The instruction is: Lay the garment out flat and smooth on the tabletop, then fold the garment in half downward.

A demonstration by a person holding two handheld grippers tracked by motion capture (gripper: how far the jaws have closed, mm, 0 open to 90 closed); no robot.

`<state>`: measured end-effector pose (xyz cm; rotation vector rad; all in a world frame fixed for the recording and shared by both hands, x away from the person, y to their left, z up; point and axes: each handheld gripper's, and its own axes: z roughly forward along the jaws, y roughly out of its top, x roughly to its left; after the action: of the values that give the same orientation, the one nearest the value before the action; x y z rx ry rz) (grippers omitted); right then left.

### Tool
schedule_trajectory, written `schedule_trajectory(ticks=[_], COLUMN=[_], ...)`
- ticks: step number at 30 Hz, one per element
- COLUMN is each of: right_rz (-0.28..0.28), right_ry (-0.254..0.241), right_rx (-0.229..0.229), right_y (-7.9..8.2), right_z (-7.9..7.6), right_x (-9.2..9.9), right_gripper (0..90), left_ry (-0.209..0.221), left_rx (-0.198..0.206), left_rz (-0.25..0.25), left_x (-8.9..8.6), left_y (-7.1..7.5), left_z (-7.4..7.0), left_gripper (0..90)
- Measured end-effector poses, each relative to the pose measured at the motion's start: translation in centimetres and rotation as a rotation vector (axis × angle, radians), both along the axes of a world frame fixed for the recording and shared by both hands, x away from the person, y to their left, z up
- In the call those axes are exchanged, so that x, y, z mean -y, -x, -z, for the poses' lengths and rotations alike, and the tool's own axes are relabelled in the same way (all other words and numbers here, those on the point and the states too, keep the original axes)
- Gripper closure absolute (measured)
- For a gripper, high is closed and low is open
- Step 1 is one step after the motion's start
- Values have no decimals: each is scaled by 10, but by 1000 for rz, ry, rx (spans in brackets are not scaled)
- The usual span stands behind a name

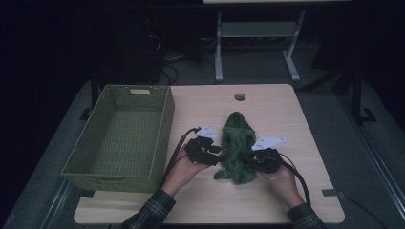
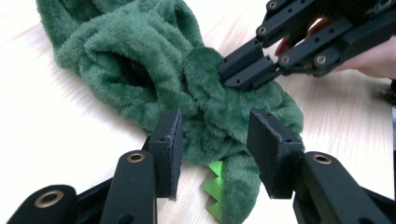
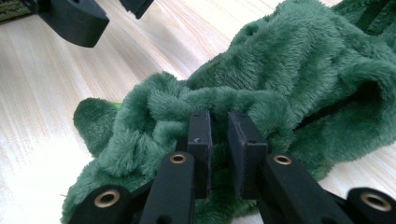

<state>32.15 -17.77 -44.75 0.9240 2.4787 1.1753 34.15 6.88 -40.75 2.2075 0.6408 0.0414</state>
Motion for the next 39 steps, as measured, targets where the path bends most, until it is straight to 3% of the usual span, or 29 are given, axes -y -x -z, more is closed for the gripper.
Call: schedule_trajectory(ticks=[7, 10, 13, 19, 24, 32, 39], right_rz=[-12, 2, 12, 22, 32, 60, 76], right_ry=[12, -40, -57, -43, -42, 12, 35], right_rx=[-2, 17, 37, 57, 39, 26, 24], right_y=[-1, -1, -6, -33, -64, -115, -149], right_z=[0, -15, -28, -44, -54, -59, -60], right_x=[0, 9, 15, 17, 14, 7, 3], right_gripper=[767, 725, 694, 641, 576, 554, 551], left_ry=[-9, -6, 4, 1, 1, -26, -45], left_rx=[4, 7, 9, 31, 25, 9, -14], left_rz=[26, 37, 40, 78, 99, 111, 113], left_x=[11, 16, 22, 36, 48, 55, 59], left_y=[4, 5, 5, 2, -2, -6, -6], left_z=[6, 7, 7, 6, 13, 25, 35], left_gripper=[546, 546, 546, 546, 546, 552, 559])
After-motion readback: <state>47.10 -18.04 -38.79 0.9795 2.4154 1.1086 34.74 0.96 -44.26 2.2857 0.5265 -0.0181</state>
